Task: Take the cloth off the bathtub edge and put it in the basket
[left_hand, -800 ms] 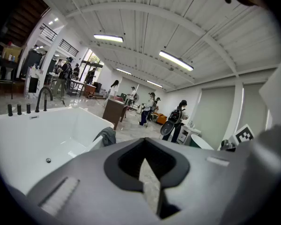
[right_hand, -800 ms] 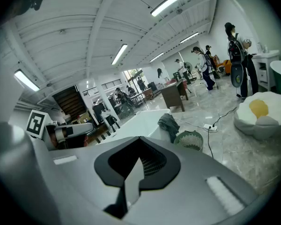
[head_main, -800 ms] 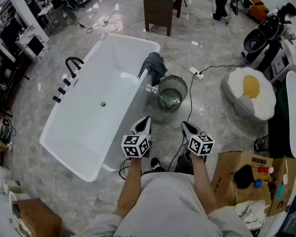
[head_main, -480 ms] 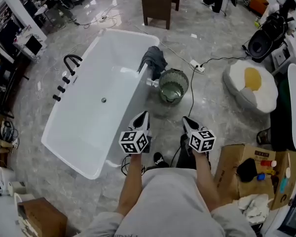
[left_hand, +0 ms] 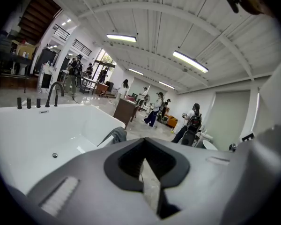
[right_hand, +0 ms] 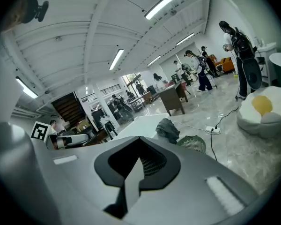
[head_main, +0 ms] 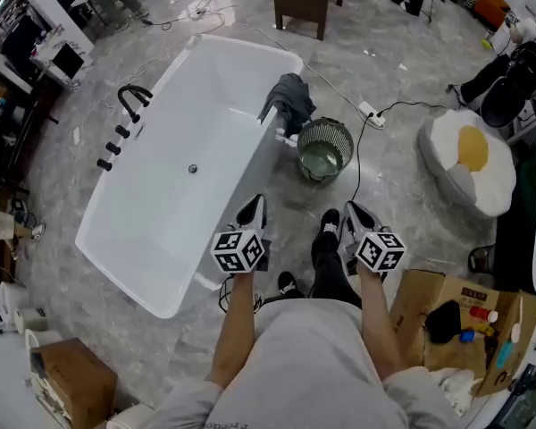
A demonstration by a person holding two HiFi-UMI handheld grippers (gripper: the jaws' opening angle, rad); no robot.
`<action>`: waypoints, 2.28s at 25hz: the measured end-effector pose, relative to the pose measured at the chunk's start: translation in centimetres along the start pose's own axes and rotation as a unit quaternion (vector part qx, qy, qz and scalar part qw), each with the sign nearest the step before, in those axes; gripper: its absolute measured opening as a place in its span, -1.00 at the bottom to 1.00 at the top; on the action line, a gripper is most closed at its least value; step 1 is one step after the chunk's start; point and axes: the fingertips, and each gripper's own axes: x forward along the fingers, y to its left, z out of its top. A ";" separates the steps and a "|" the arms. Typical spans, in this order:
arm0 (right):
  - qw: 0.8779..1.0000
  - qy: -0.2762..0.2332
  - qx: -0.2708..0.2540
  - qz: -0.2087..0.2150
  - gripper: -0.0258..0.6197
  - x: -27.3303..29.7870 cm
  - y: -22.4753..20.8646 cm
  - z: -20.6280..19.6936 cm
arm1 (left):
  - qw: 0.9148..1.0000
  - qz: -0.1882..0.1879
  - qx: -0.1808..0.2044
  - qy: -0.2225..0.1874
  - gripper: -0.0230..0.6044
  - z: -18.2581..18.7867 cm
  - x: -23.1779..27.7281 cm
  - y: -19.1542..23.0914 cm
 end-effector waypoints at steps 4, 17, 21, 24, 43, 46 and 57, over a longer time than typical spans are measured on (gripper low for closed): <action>1.000 0.015 0.003 0.016 -0.92 3.3 -1.8 1.0 | 0.999 0.020 0.015 0.021 -0.75 0.2 3.7 1.2; 0.995 0.084 -0.011 0.048 -0.92 15.1 -13.2 10.0 | 0.999 0.052 0.003 0.008 -0.74 7.2 20.1 1.1; 0.991 0.115 -0.018 0.067 -0.92 17.0 -16.1 11.4 | 0.997 0.074 0.008 0.007 -0.74 8.9 23.6 1.2; 0.990 0.122 -0.009 0.070 -0.92 18.0 -18.1 12.1 | 0.996 0.087 0.016 0.016 -0.74 9.2 25.3 1.1; 0.978 0.175 -0.022 0.115 -0.92 32.8 -15.0 11.3 | 0.996 0.088 -0.010 0.030 -0.74 12.6 36.3 10.1; 0.974 0.194 -0.014 0.115 -0.92 35.8 -14.4 10.7 | 0.997 0.070 -0.007 0.042 -0.74 13.6 40.2 12.1; 0.983 0.164 0.022 0.080 -0.92 49.7 -14.5 11.2 | 0.976 -0.008 0.071 0.204 -0.74 8.9 49.9 22.9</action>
